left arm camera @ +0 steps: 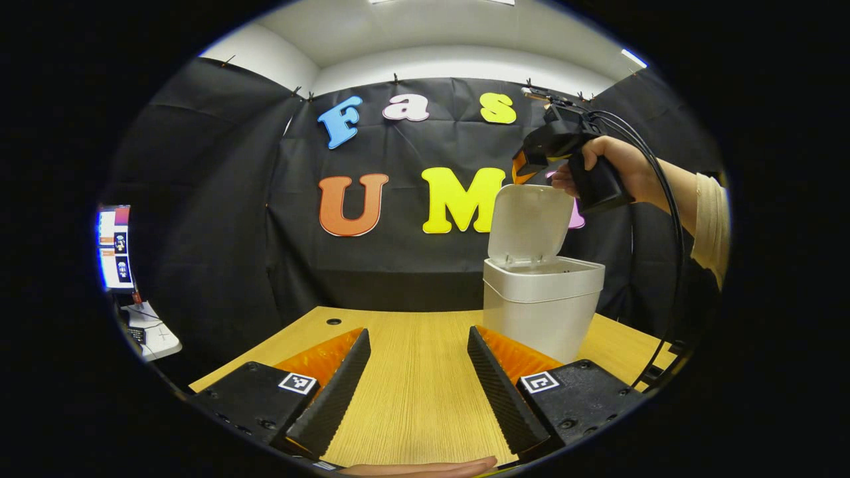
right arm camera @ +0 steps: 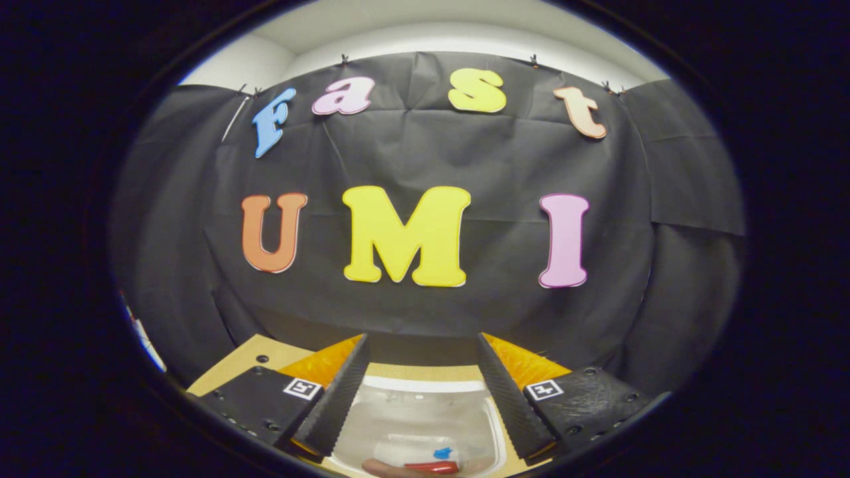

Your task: Press the lid of the desktop garbage bin to open it, pick up the crumpled paper on the desktop and throw it into the bin, then pick up the pop can on the desktop and drop it into the bin, and finally close the garbage bin lid.

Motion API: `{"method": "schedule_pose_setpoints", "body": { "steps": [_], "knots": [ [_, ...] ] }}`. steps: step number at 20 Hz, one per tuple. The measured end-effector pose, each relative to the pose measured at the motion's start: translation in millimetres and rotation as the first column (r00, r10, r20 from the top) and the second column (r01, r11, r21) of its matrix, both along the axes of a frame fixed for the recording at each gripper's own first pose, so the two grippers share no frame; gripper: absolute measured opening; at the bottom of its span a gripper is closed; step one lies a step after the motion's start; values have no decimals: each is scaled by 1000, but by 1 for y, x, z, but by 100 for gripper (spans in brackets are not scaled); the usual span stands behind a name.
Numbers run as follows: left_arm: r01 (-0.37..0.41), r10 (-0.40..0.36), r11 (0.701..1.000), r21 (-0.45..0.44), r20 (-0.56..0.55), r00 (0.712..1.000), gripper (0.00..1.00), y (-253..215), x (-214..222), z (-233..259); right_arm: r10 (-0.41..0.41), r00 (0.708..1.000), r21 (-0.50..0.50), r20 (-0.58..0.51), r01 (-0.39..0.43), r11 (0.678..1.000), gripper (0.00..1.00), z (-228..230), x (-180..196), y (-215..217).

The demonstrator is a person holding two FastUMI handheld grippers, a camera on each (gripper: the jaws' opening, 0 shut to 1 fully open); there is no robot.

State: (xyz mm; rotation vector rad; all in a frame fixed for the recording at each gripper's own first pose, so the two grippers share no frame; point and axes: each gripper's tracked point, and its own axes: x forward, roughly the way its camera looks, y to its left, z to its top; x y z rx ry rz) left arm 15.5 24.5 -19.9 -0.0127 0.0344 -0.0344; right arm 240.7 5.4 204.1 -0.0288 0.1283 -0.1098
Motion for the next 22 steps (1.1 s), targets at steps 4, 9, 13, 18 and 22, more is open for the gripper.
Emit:
{"method": "schedule_pose_setpoints", "body": {
  "steps": [4,9,13,18,22],
  "knots": [
    [13,-13,1000,12,-7,1000,95,-4,1,1,-4,999,-19,-46,3,1000,96,-19,-12,-7],
    [3,-2,1000,30,-18,1000,95,-6,2,-4,29,993,-34,-114,-33,999,96,-55,-26,-6],
    [-10,11,999,44,-21,1000,95,-7,4,-6,37,989,-50,-146,-45,998,95,-80,-36,0],
    [-25,27,998,50,-34,999,95,-8,6,-11,50,983,-100,-174,-68,993,94,-119,-44,8],
    [-25,27,997,70,-25,999,95,-10,7,-12,69,983,-65,-168,-81,995,95,-134,-45,6]
  ]
}}
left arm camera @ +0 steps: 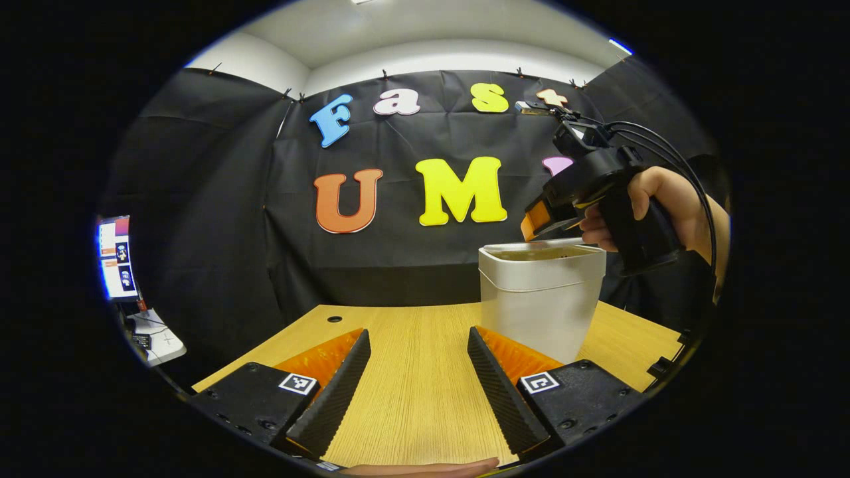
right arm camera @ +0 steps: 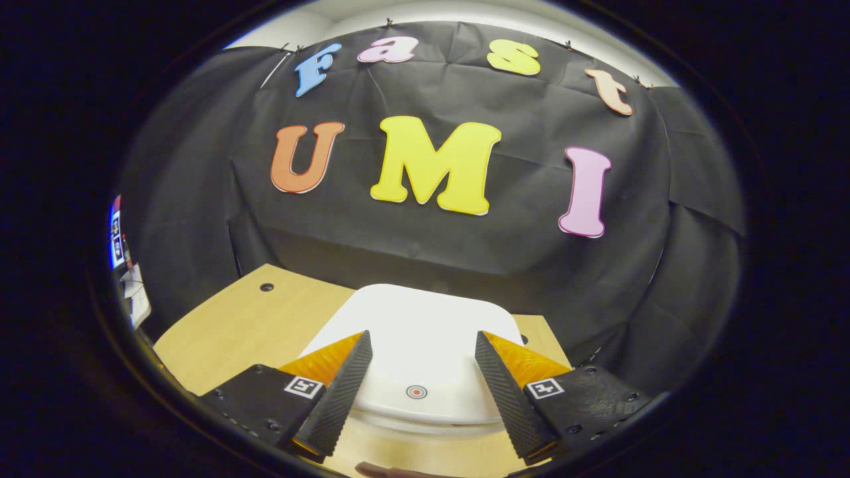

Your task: Press the lid of the desktop garbage bin to open it, pick up the crumpled paper on the desktop and throw it into the bin, then pick up the pop can on the desktop and drop it into the bin, and finally close the garbage bin lid.

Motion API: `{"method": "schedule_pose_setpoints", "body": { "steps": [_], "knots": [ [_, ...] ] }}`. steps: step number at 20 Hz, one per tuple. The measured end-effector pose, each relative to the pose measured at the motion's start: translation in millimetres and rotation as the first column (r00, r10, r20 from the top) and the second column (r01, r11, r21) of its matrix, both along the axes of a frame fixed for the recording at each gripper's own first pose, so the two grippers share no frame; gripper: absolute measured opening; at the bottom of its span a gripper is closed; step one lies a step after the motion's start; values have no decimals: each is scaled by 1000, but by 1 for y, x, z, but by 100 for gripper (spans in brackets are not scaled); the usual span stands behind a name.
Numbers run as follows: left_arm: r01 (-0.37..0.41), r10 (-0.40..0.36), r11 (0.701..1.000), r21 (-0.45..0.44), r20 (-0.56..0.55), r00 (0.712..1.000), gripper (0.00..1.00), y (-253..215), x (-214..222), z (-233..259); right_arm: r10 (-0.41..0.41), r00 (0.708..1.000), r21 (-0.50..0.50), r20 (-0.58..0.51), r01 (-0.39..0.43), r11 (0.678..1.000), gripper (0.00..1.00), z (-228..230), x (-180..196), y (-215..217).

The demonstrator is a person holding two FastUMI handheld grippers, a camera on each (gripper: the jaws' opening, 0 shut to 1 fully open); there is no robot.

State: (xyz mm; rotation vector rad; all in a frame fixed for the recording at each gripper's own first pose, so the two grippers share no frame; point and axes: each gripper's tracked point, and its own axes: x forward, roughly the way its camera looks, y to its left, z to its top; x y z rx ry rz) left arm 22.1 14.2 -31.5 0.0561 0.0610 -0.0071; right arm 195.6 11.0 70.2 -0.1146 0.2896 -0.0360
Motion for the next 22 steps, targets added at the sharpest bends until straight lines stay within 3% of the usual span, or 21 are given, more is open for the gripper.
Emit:
{"method": "schedule_pose_setpoints", "body": {
  "steps": [4,17,22],
  "knots": [
    [-4,4,1000,-2,-17,1000,95,-1,4,-6,7,999,123,-40,-2,992,96,-15,-2,-4],
    [-31,30,999,-25,-27,999,95,7,6,-6,-16,992,140,-125,34,990,100,-25,-31,-12],
    [-48,48,999,-17,-32,998,95,9,7,-10,-52,996,162,-78,64,985,100,-23,-25,-11]
  ]
}}
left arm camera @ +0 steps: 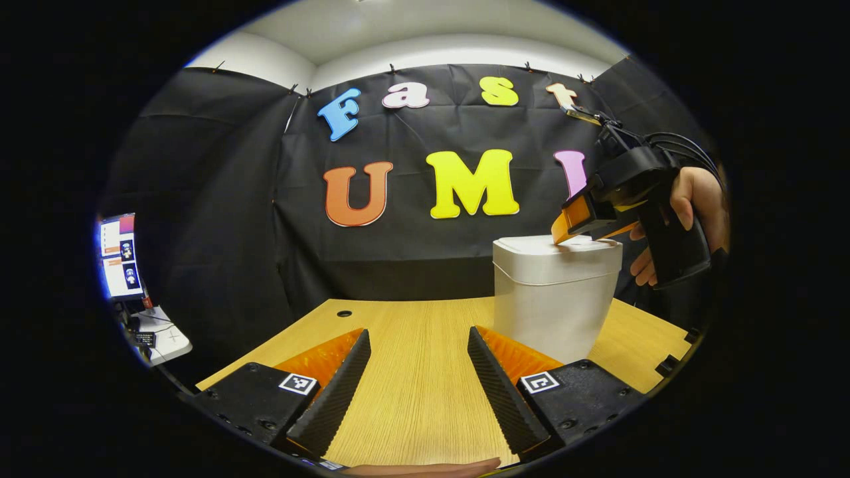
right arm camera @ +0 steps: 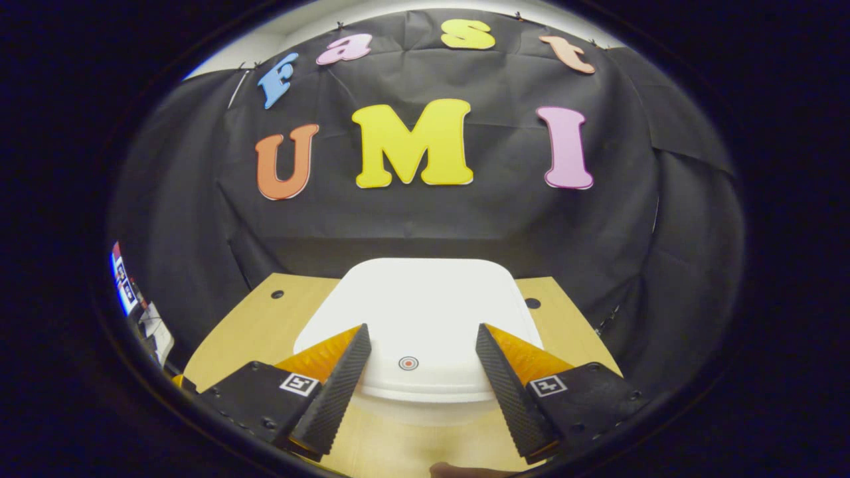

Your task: Press the lid of the desktop garbage bin to open it, pick up the crumpled paper on the desktop and throw it into the bin, then pick up the pop can on the desktop and drop it into the bin, and finally close the garbage bin lid.

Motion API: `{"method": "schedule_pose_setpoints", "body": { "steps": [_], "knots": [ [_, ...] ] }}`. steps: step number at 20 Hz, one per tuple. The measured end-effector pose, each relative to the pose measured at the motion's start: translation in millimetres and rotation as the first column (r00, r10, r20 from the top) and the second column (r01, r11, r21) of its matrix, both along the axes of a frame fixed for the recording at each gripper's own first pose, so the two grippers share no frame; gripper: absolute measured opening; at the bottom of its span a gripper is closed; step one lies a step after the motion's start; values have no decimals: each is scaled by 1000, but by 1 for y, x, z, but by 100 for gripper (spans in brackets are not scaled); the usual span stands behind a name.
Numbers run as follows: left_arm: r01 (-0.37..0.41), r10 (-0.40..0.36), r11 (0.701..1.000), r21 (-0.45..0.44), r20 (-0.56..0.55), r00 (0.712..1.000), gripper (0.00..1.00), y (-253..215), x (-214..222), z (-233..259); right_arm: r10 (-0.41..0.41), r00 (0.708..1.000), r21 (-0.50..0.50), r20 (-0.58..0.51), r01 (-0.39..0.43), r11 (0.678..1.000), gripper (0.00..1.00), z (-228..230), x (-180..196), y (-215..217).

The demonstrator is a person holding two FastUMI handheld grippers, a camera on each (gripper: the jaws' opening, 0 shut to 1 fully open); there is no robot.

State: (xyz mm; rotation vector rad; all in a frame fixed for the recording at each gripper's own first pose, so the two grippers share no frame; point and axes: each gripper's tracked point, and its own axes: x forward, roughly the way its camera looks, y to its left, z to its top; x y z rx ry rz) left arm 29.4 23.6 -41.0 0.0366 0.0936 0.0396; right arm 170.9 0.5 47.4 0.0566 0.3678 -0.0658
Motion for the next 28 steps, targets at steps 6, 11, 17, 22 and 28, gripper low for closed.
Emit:
{"method": "schedule_pose_setpoints", "body": {
  "steps": [6,11,17,22,28],
  "knots": [
    [3,-3,1000,-4,0,1000,95,-1,3,-2,21,992,-1,126,-21,1000,97,5,3,2],
    [-25,25,999,-25,-23,999,95,6,6,-8,33,977,-10,209,-31,999,96,3,-27,-8],
    [-43,41,999,-29,-41,998,95,5,13,-16,12,956,-63,292,7,998,96,-37,-103,-33],
    [-54,54,999,0,-5,999,95,4,10,-7,30,946,-63,322,-10,998,96,-71,-162,-58],
    [-81,81,997,-9,54,995,95,7,-5,13,30,904,-120,427,23,993,95,-63,-212,-74]
  ]
}}
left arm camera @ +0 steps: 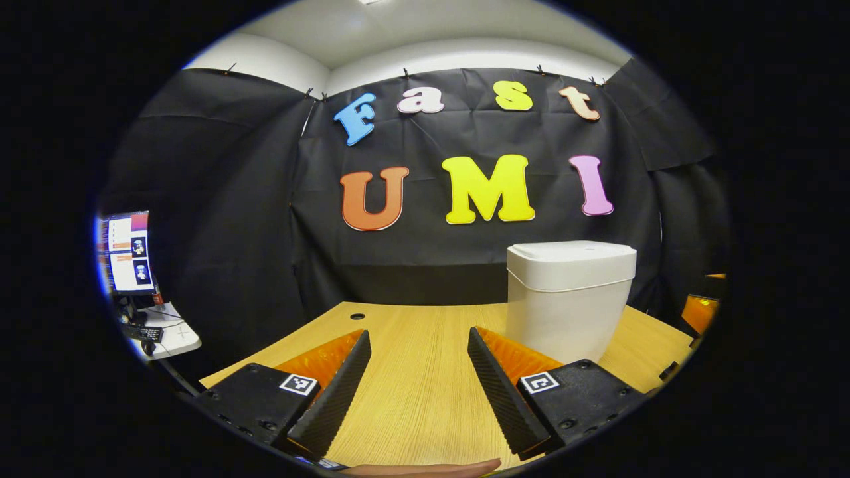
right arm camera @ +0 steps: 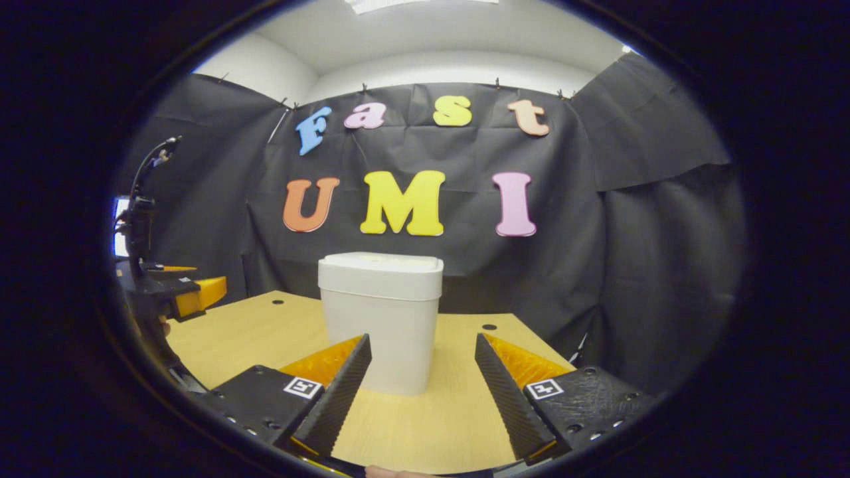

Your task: Press the lid of the desktop garbage bin to open it, pick up the crumpled paper on the desktop and throw it into the bin, then pick up the pop can on the desktop and drop it into the bin, and finally close the garbage bin lid.

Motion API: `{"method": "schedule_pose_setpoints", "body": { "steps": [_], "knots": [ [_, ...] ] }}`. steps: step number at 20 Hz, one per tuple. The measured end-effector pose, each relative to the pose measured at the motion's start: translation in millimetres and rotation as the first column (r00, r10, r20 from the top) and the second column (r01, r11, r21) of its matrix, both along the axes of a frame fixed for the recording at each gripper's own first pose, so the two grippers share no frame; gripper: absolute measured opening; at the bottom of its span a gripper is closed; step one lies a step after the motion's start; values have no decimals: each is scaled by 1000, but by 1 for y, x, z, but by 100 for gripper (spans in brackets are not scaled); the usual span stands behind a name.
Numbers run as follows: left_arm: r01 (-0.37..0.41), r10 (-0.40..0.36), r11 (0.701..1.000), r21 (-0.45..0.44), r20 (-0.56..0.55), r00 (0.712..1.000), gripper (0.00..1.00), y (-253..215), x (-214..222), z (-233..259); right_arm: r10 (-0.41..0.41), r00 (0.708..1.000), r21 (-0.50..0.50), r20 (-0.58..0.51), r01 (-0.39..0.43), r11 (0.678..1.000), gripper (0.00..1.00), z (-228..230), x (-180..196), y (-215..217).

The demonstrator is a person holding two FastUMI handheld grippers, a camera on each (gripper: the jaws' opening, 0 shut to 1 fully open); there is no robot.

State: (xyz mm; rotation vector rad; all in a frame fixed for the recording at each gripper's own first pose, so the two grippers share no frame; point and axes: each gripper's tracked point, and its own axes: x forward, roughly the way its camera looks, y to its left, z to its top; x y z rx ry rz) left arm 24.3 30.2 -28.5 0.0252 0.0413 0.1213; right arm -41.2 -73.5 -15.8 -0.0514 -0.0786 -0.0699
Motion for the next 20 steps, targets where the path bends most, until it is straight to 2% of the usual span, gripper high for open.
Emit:
{"method": "schedule_pose_setpoints", "body": {
  "steps": [3,9,11,20],
  "knots": [
    [-6,6,1000,-10,23,1000,95,1,-8,7,-5,998,-15,70,6,1000,95,8,-18,-3],
    [17,-17,1000,-14,16,1000,95,-11,-8,4,-6,996,-28,91,9,1000,95,6,-23,-5],
    [19,-19,1000,-7,6,1000,95,-12,-7,2,-18,997,-1,71,18,1000,98,-2,-18,-12],
    [25,-25,1000,-12,-1,1000,95,-18,-7,0,-37,998,96,-43,41,995,95,-27,-2,-34]
  ]
}}
